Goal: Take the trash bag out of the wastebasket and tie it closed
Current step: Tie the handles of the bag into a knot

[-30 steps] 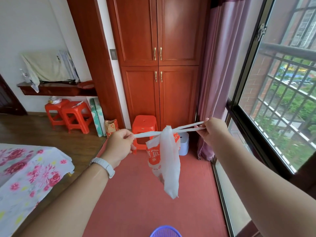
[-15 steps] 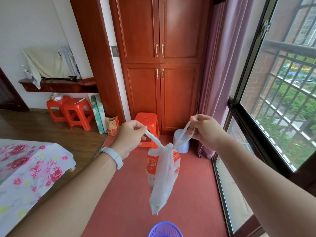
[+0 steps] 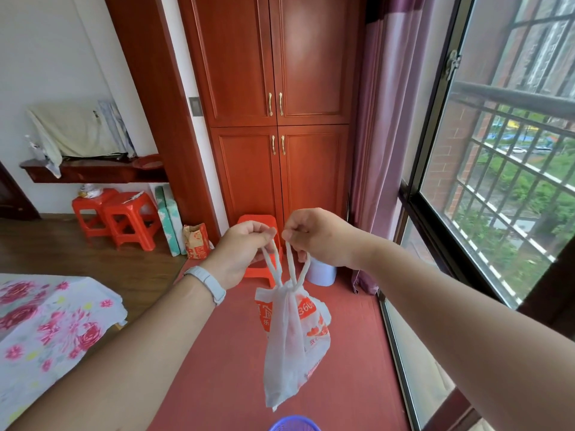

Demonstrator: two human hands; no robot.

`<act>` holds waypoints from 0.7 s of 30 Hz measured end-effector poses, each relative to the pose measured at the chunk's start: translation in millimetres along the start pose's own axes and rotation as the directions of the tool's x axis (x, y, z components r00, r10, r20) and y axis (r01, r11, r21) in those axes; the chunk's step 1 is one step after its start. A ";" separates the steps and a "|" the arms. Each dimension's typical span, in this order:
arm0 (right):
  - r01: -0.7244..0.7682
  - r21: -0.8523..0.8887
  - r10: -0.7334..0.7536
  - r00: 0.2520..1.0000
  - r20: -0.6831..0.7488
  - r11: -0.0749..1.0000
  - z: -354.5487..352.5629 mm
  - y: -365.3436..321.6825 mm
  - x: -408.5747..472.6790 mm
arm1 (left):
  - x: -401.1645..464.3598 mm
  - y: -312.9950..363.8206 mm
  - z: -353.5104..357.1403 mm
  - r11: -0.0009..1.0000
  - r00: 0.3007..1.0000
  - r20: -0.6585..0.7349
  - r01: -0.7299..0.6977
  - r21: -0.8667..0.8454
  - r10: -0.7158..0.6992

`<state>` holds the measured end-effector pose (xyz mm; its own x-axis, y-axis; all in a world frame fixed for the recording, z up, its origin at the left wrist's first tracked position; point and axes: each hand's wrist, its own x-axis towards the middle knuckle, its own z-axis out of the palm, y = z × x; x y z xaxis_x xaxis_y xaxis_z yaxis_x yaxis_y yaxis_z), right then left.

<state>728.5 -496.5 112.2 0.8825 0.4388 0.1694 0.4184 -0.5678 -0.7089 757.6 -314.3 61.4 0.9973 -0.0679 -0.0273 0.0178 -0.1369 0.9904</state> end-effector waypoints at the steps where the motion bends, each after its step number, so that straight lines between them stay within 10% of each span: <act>1: 0.005 0.003 -0.005 1.000 0.014 1.000 -0.5 1.7 -0.7 | -1.9 2.6 4.1 0.999 1.000 0.025 -0.014 -0.035 0.015; 10: 0.057 0.069 -0.053 0.997 -0.059 0.996 -17.7 23.3 -2.4 | -26.6 21.2 40.4 0.954 0.974 0.209 -0.022 -0.298 0.088; 21: 0.003 0.324 0.025 0.996 -0.083 0.946 -13.5 67.7 -1.5 | -32.2 24.2 59.7 0.990 0.974 0.227 0.022 -0.141 0.011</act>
<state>758.5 -545.0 73.3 0.9076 0.3651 0.2074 0.3288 -0.3107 -0.8918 721.7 -374.5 78.2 0.9553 -0.2918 -0.0464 0.0492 0.0022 0.9988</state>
